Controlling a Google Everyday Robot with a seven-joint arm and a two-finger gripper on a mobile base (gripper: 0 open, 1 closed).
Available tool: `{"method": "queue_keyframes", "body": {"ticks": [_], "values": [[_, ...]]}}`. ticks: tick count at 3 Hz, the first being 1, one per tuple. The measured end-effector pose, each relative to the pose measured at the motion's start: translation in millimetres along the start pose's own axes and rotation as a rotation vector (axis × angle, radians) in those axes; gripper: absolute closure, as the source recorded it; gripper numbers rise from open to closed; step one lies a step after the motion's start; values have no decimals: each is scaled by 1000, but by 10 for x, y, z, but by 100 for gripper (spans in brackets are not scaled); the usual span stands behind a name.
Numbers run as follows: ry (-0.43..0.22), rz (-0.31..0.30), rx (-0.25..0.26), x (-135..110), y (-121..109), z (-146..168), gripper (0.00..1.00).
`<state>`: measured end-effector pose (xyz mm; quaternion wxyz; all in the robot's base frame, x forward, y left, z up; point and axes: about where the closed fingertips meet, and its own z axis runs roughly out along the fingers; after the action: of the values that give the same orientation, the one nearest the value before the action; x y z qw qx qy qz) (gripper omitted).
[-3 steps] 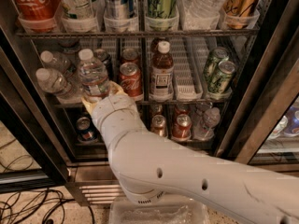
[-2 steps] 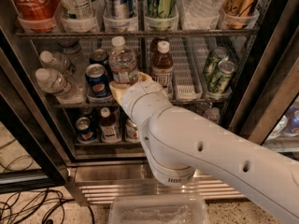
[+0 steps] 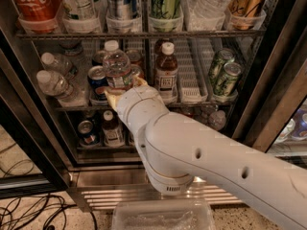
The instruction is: Pick water bottle from middle shelf of fridge
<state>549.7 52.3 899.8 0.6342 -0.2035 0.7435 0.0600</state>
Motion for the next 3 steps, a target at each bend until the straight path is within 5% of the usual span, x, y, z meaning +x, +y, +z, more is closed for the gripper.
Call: {"method": "queue_keyframes", "body": {"ticks": [1, 2, 3], "values": [[-2, 2, -49, 3, -44, 9, 100], [10, -20, -89, 6, -375, 4, 100], [11, -20, -90, 27, -375, 8, 100]]}}
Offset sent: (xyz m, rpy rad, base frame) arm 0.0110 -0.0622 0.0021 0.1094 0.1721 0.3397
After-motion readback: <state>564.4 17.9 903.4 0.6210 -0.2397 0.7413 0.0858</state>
